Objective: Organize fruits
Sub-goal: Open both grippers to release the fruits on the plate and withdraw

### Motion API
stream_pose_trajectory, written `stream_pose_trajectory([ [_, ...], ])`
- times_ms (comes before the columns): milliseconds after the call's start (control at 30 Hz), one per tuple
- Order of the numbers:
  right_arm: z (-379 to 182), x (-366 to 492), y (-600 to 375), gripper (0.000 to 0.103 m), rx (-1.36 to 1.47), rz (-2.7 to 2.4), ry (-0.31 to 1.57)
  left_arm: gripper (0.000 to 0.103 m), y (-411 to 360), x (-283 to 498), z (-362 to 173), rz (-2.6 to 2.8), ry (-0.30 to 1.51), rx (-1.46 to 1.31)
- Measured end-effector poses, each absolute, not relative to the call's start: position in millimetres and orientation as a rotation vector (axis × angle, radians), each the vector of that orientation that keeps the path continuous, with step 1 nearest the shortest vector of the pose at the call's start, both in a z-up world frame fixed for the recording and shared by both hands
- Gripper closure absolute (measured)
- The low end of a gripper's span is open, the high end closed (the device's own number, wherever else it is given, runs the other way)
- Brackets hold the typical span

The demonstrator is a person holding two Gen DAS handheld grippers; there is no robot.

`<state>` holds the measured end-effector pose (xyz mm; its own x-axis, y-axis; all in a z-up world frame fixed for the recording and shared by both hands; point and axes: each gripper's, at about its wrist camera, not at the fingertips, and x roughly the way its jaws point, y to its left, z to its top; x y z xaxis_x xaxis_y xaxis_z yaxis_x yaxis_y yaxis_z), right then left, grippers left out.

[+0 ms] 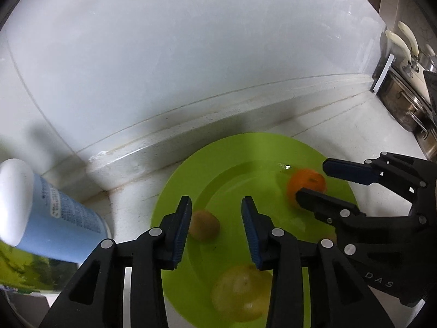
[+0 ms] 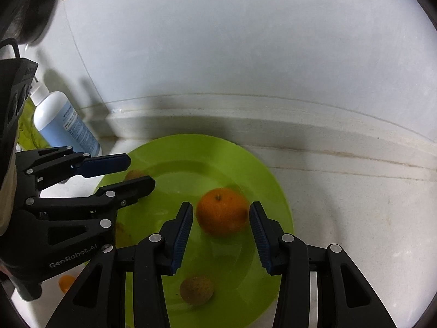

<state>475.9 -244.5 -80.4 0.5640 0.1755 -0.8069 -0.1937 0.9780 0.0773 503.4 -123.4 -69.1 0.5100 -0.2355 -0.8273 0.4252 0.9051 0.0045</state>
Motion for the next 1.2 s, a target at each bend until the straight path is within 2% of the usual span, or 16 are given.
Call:
stream_pose_trajectory([
  [367, -46.9, 443.9, -240.1, 0.058, -0.022, 0.219, 0.871, 0.059, -110.4, 467.3, -27.8, -0.366, 0.874, 0.192],
  [533, -26.7, 419.1, -238.7, 0.056, -0.013, 0.204, 0.828, 0.045, -100.3, 433.4, -2.8, -0.363, 0.814, 0.194],
  [667, -11.1, 391.0, -237.2, 0.049, -0.024, 0.184, 0.779, 0.042, -93.4, 407.5, 12.8, -0.346, 0.767, 0.203],
  [867, 6.7, 350.8, -232.3, 0.042, -0.035, 0.161, 0.727, 0.030, -80.3, 365.2, 29.8, -0.287, 0.710, 0.205],
  [1200, 14.4, 290.5, -221.0, 0.041, -0.029, 0.151, 0.692, 0.020, -56.6, 303.4, 36.2, -0.264, 0.681, 0.172],
])
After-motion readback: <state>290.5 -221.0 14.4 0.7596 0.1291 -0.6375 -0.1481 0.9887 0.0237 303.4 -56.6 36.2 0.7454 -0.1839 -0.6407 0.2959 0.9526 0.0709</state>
